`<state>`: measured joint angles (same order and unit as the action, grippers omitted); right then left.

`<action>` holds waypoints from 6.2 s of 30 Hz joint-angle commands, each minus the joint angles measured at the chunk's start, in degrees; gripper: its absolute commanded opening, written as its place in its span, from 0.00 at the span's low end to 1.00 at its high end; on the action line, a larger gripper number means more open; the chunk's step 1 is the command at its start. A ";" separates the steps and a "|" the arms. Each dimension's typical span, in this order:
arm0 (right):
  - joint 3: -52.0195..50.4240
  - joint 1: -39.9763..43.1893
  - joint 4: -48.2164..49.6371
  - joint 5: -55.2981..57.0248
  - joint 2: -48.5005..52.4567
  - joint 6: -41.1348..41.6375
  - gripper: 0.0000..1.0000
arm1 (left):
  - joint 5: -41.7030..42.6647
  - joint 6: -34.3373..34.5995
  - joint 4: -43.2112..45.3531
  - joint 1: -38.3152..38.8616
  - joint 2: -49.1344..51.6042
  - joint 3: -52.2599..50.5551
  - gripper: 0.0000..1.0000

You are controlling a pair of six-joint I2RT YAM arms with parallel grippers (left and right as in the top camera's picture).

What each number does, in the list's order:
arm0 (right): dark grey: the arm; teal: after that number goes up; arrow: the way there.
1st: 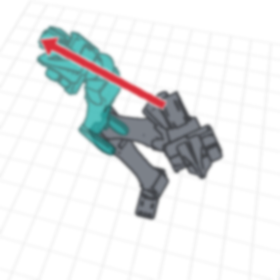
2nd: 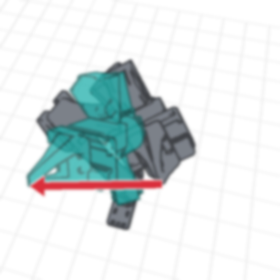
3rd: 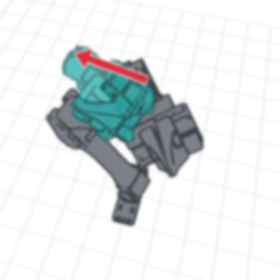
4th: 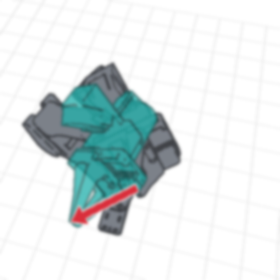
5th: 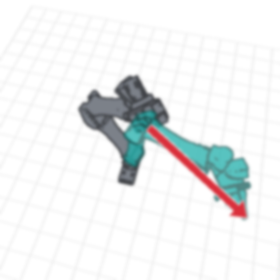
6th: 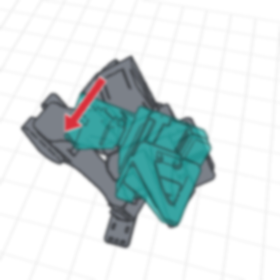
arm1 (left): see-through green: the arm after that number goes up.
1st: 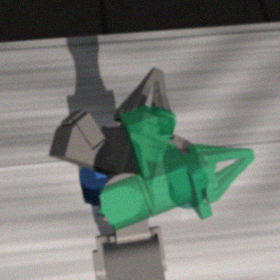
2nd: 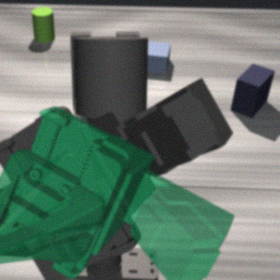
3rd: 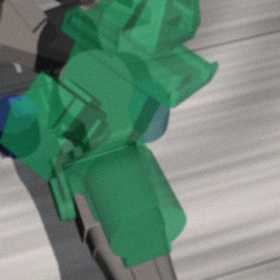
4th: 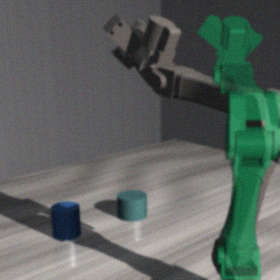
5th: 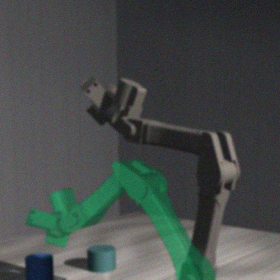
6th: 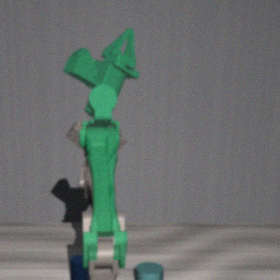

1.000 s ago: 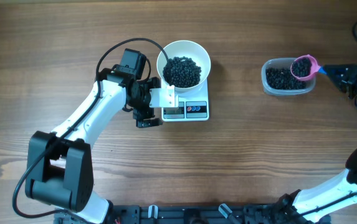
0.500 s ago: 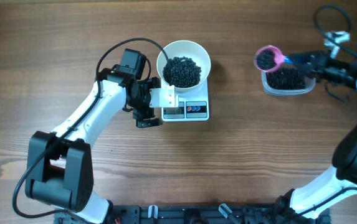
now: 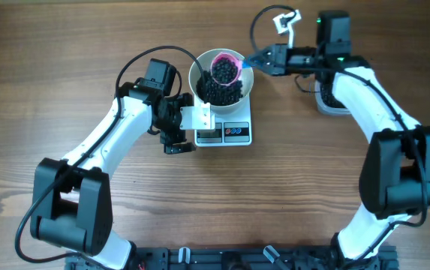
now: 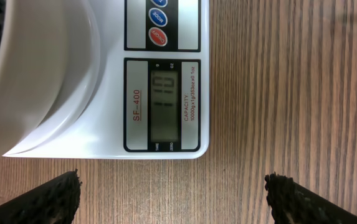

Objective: Scoop item into bowl and weigh 150g on scale

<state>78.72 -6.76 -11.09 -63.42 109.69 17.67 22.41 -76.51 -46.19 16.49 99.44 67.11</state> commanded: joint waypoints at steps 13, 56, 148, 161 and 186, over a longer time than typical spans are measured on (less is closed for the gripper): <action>0.68 -11.43 -13.49 42.14 -14.97 -37.44 0.04 | 1.14 -1.07 -0.04 -0.15 0.59 -0.52 1.00; -5.44 23.04 -28.26 56.98 -12.24 -23.69 0.04 | 1.14 -1.07 -0.04 -0.15 0.59 -0.52 1.00; 6.58 15.32 -39.82 63.01 -11.91 -27.80 0.04 | 1.14 -1.07 -0.04 -0.15 0.59 -0.52 1.00; 6.58 2.23 -39.98 89.46 -12.07 -49.72 0.04 | 1.14 -1.07 -0.04 -0.15 0.59 -0.52 1.00; 25.42 -11.45 -29.20 38.93 4.46 -37.11 0.04 | 1.14 -1.07 -0.04 -0.15 0.59 -0.52 1.00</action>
<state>103.63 -17.28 -41.01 -22.94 111.74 -20.38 22.41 -76.51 -46.22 16.49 99.44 67.11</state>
